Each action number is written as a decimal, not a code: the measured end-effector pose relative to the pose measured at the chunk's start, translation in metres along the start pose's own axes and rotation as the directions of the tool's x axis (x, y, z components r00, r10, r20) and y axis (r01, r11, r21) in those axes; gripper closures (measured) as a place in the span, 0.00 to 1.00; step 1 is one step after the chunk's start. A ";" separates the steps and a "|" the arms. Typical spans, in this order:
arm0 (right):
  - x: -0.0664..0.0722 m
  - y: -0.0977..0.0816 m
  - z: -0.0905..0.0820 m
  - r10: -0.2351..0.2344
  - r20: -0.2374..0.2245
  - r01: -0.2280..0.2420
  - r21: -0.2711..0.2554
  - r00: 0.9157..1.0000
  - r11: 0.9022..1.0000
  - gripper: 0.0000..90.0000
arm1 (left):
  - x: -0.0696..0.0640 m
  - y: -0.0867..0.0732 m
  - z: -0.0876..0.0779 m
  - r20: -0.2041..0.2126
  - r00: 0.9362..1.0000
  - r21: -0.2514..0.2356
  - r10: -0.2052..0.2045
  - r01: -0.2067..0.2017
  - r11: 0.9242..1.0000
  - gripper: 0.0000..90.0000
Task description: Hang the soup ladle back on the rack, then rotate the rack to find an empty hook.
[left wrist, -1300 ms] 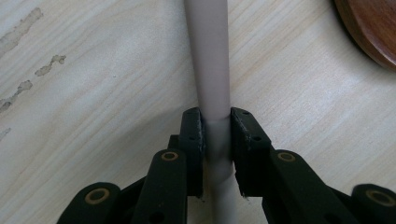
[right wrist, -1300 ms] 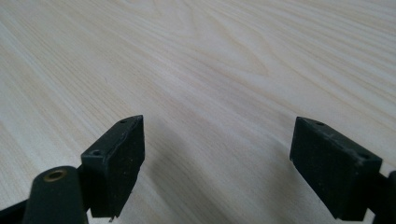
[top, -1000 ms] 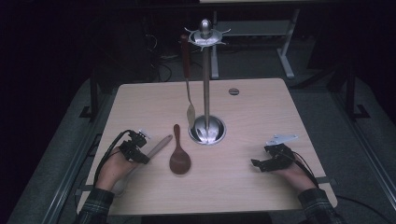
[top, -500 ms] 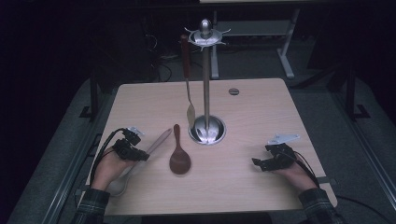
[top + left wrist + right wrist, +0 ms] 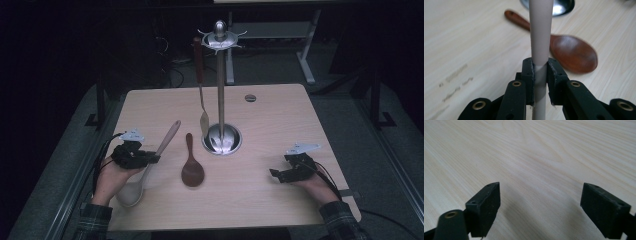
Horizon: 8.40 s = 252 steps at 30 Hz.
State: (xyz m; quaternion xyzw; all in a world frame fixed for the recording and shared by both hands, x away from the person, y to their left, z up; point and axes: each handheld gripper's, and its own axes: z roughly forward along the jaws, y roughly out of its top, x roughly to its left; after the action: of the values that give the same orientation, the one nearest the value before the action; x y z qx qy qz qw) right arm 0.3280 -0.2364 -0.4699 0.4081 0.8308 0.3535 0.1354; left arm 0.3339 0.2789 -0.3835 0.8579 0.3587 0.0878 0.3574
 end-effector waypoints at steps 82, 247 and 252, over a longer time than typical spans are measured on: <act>0.108 0.166 -0.023 -0.109 -0.365 -0.049 -0.397 0.925 0.917 0.81 | -0.113 0.104 0.046 0.067 0.991 -0.266 0.115 -0.094 0.959 0.86; 0.015 0.145 0.083 -0.093 -0.191 0.046 -0.237 0.977 0.970 0.58 | -0.025 -0.016 0.002 0.023 0.999 -0.053 -0.046 0.047 0.997 0.34; 0.022 0.143 0.103 -0.116 -0.198 0.071 -0.222 0.973 0.973 0.57 | -0.022 0.018 -0.013 0.019 1.000 -0.066 -0.004 0.005 0.998 0.42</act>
State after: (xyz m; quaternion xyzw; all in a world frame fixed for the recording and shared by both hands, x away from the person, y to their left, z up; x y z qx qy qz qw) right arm 0.4503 -0.1103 -0.4424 0.3121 0.8160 0.4747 0.1067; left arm 0.3222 0.2622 -0.3597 0.8455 0.3544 0.0907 0.3890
